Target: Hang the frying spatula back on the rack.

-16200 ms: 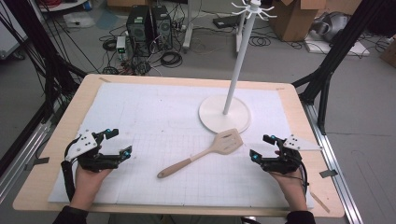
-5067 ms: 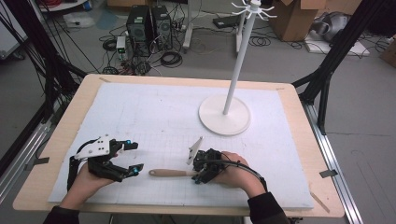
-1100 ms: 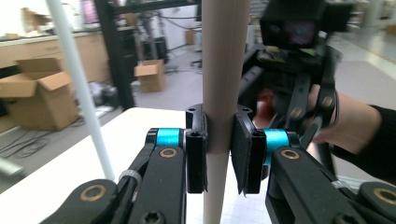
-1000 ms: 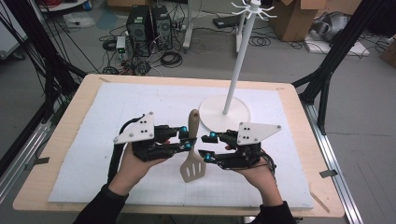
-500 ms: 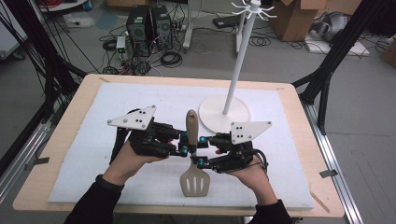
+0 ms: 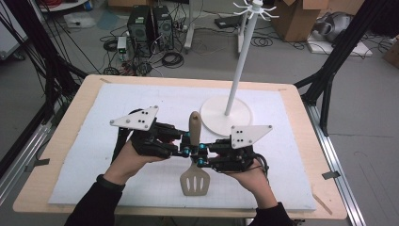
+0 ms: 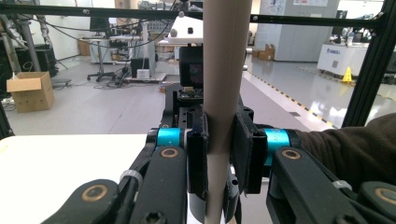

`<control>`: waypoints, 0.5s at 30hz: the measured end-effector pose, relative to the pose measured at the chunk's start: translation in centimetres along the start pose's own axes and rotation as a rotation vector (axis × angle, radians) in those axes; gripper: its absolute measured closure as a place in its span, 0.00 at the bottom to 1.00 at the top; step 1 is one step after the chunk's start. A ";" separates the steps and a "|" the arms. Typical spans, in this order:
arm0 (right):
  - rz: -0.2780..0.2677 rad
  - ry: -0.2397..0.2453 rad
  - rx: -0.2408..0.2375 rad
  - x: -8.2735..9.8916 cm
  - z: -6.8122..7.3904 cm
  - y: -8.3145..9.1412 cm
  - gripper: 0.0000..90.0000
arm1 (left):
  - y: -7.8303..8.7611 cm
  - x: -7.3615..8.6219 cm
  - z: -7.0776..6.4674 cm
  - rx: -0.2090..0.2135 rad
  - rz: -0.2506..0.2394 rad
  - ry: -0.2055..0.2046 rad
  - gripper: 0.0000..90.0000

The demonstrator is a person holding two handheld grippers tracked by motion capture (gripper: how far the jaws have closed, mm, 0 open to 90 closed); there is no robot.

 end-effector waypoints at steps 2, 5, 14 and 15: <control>0.000 0.007 0.008 0.0 0.0 0.0 0.88 | 0.0 0.0 0.0 -0.001 -0.004 0.002 0.85; -0.006 0.010 0.021 0.0 -0.1 0.0 0.88 | -0.1 -0.2 0.2 -0.031 -0.016 0.008 0.71; -0.063 -0.004 0.105 -0.5 -2.0 2.2 0.88 | 2.1 0.1 1.6 -0.222 -0.003 0.019 0.32; -0.063 -0.004 0.105 -0.5 -2.0 2.2 0.88 | 2.6 0.2 1.6 -0.234 -0.009 0.022 0.32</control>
Point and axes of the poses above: each handheld gripper's, and its own axes: y roughly backward along the jaws, x roughly out of its underside, z roughly to its left, the point moved 9 cm from there along -y, roughly forward along the jaws, and after that the axes turned 5 degrees about -x, right-handed, at the moved point
